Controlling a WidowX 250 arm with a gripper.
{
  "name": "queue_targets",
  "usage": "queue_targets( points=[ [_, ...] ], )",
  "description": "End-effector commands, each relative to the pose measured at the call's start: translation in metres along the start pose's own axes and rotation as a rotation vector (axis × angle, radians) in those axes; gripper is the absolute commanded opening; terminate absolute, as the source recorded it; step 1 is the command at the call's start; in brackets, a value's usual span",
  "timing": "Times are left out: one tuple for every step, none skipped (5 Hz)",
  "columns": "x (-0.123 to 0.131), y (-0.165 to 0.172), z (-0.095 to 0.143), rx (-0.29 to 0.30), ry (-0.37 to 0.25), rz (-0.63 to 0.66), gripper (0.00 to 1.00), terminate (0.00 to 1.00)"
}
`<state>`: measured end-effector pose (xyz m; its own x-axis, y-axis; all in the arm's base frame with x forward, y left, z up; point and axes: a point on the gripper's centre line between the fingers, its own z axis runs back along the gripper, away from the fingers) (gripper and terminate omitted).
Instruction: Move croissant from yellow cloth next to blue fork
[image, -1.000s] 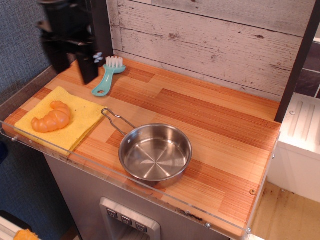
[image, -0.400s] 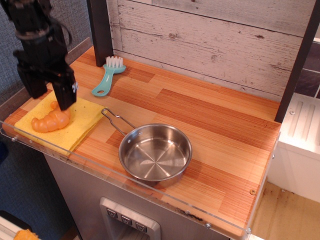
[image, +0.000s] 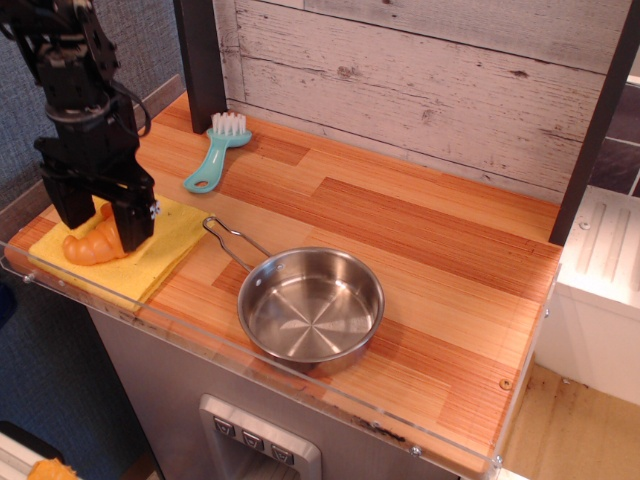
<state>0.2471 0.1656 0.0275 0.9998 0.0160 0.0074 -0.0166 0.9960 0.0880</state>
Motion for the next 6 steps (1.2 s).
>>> queue_targets(
  points=[
    [0.002, -0.002, 0.003, 0.03, -0.015, -0.018, 0.0, 0.0],
    [0.004, -0.004, 0.007, 0.039, -0.021, -0.02, 0.0, 0.0],
    [0.004, -0.006, 0.005, 0.041, -0.016, -0.023, 0.0, 0.0],
    [0.006, -0.006, 0.026, 0.022, -0.049, -0.021, 0.0, 0.0],
    [0.012, -0.011, 0.063, -0.008, -0.12, -0.003, 0.0, 0.0],
    [0.032, -0.027, 0.079, -0.053, -0.148, -0.032, 0.0, 0.0]
  ],
)
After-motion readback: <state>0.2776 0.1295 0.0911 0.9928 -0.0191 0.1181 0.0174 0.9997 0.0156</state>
